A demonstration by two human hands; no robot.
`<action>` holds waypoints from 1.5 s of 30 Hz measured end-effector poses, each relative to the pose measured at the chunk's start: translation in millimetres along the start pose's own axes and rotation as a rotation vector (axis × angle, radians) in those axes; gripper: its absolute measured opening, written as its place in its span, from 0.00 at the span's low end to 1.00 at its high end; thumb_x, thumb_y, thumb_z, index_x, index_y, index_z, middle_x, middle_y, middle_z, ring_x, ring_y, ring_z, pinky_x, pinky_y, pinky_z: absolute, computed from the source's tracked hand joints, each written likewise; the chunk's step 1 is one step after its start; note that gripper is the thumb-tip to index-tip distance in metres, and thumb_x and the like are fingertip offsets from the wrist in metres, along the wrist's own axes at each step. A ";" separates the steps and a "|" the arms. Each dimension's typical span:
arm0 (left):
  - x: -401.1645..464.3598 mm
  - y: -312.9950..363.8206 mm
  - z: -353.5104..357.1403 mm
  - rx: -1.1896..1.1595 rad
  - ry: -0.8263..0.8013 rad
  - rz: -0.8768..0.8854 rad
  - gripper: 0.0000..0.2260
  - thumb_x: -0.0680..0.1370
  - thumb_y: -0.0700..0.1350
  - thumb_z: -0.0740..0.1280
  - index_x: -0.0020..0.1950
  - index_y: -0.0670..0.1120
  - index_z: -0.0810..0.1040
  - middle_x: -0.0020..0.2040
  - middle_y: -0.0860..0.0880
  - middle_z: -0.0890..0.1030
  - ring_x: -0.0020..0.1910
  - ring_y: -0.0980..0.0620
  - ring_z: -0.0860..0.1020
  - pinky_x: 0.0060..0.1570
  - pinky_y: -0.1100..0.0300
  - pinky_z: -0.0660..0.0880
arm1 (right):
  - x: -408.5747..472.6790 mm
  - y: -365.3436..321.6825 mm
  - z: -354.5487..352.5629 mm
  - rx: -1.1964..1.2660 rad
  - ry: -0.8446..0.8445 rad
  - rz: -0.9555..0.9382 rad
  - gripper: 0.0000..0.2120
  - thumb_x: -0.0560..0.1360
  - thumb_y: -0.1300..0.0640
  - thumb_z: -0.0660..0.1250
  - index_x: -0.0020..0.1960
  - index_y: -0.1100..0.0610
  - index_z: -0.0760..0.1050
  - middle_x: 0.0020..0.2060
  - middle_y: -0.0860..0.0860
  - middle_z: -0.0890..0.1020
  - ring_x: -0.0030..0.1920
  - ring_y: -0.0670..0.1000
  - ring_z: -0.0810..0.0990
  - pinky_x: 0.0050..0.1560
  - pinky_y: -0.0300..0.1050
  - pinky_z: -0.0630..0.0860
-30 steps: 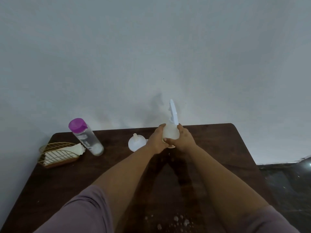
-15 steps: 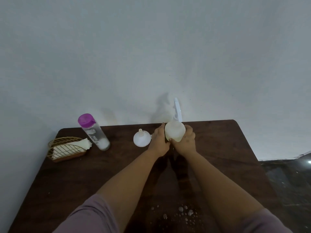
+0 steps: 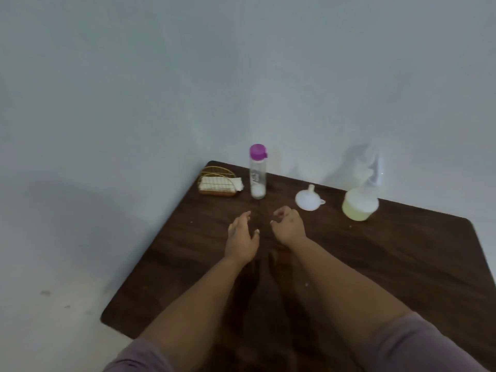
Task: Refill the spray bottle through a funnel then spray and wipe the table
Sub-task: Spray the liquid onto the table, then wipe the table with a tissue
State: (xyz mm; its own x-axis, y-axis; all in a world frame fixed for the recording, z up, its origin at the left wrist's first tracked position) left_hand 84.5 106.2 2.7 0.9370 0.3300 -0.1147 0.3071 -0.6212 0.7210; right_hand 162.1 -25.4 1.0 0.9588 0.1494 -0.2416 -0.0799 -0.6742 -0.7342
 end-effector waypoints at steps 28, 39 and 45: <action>119.4 -119.9 -44.3 0.578 -0.513 -0.058 0.39 0.76 0.59 0.68 0.80 0.47 0.52 0.80 0.48 0.50 0.79 0.44 0.49 0.71 0.41 0.61 | 173.4 -116.0 122.8 -0.341 0.119 -0.021 0.07 0.77 0.62 0.63 0.54 0.61 0.76 0.51 0.58 0.78 0.49 0.56 0.77 0.45 0.46 0.73; 116.5 -121.6 -45.5 0.564 -0.492 -0.047 0.39 0.77 0.60 0.66 0.80 0.46 0.52 0.81 0.48 0.49 0.79 0.44 0.47 0.74 0.48 0.58 | 112.9 -168.0 77.8 -0.236 0.346 -0.456 0.05 0.78 0.56 0.58 0.49 0.58 0.67 0.36 0.53 0.75 0.35 0.51 0.74 0.32 0.45 0.66; 73.3 -111.5 -39.0 0.293 -0.265 0.001 0.26 0.81 0.51 0.63 0.77 0.44 0.62 0.79 0.46 0.59 0.78 0.46 0.53 0.74 0.52 0.57 | 57.7 -127.3 21.3 0.072 0.024 -0.131 0.28 0.69 0.49 0.75 0.63 0.56 0.68 0.53 0.51 0.75 0.52 0.50 0.75 0.50 0.42 0.71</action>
State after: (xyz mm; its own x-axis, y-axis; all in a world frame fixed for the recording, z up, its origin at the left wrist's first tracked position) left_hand 112.4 227.3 -59.5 0.9360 0.1582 -0.3144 0.3049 -0.8105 0.5001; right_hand 221.8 84.4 67.0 0.9683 0.2154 -0.1261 0.0283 -0.5964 -0.8022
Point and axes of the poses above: each hand's wrist, its own x-axis towards the middle knuckle, its own z-axis out of the palm, y = z × x, the point moved 4 cm from there along x, towards the middle knuckle
